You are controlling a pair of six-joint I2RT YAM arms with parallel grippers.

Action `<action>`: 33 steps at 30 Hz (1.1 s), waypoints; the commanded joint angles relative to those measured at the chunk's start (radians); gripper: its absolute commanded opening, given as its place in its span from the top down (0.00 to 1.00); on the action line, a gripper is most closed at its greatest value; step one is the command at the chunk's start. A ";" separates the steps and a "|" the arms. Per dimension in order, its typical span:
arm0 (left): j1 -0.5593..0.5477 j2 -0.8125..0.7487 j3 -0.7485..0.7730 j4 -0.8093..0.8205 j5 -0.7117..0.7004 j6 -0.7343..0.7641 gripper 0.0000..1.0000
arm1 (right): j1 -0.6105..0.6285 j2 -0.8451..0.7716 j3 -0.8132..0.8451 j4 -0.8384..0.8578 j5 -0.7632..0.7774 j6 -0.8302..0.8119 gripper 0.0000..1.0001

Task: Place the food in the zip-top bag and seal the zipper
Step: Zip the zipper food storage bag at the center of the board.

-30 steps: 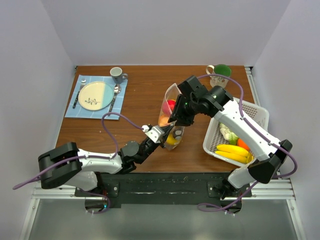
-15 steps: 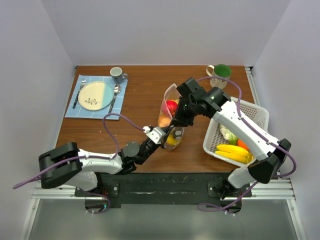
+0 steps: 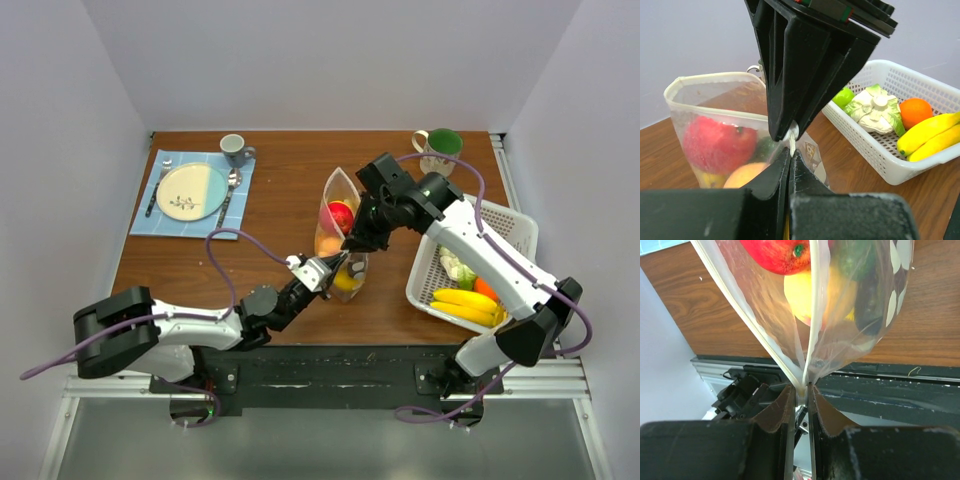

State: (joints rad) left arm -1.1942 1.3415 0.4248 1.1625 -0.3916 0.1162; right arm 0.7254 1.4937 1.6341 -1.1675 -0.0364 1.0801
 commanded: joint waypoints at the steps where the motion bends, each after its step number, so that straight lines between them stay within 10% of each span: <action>1: -0.016 -0.056 -0.024 0.029 0.023 0.011 1.00 | -0.056 0.014 0.043 -0.004 0.059 -0.043 0.92; 33: -0.021 -0.291 -0.087 -0.133 -0.003 -0.012 1.00 | -0.342 0.304 0.355 -0.021 0.012 -0.235 0.93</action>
State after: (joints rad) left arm -1.1988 1.1126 0.3450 0.9947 -0.3885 0.1146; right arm 0.4351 1.7714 1.9034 -1.2156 -0.0696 0.8951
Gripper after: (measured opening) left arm 0.013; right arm 0.152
